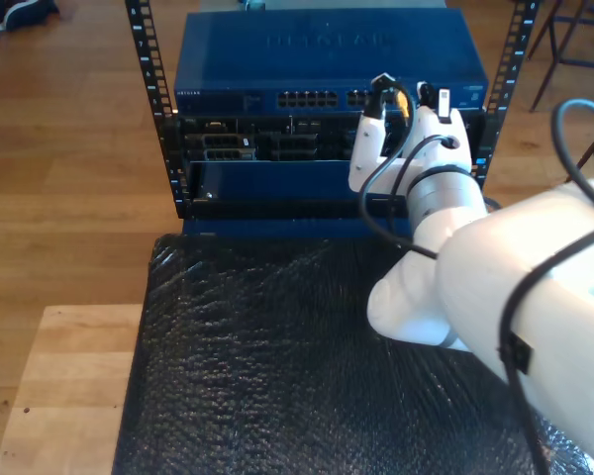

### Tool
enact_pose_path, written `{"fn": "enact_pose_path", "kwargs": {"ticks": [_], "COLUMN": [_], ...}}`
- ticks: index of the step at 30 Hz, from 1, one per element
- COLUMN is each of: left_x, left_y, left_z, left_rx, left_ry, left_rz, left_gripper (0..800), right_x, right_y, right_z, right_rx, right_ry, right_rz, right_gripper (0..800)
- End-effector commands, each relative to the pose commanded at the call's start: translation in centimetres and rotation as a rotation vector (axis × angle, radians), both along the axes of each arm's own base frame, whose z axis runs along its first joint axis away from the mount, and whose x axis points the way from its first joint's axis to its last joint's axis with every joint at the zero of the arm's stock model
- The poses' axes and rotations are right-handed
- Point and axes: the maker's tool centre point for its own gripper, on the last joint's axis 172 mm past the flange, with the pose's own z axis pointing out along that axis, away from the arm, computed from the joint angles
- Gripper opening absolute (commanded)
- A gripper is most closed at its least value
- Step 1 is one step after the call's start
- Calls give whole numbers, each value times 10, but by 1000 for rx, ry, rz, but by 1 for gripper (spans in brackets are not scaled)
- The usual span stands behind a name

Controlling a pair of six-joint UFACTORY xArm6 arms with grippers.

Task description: Grab the cable and plug it in

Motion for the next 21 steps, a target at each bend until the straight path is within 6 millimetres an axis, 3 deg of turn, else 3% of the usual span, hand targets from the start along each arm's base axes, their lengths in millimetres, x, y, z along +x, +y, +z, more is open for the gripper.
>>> {"fn": "enact_pose_path", "kwargs": {"ticks": [9,13,17,21], "left_x": [0,0,0,0], "left_y": [0,0,0,0], "left_z": [0,0,0,0], "left_rx": [0,0,0,0], "left_ry": [1,0,0,0], "left_rz": [-1,0,0,0], "left_gripper": [800,800,800,800], "right_x": [-10,-6,-8,-7], "right_y": [-30,-54,-74,-105], "right_z": [-4,-7,-20,-39], "right_rx": [23,41,30,39], "right_ry": [115,180,264,392], "right_rz": [-4,-20,-17,-18], "right_gripper": [555,593,596,662]}}
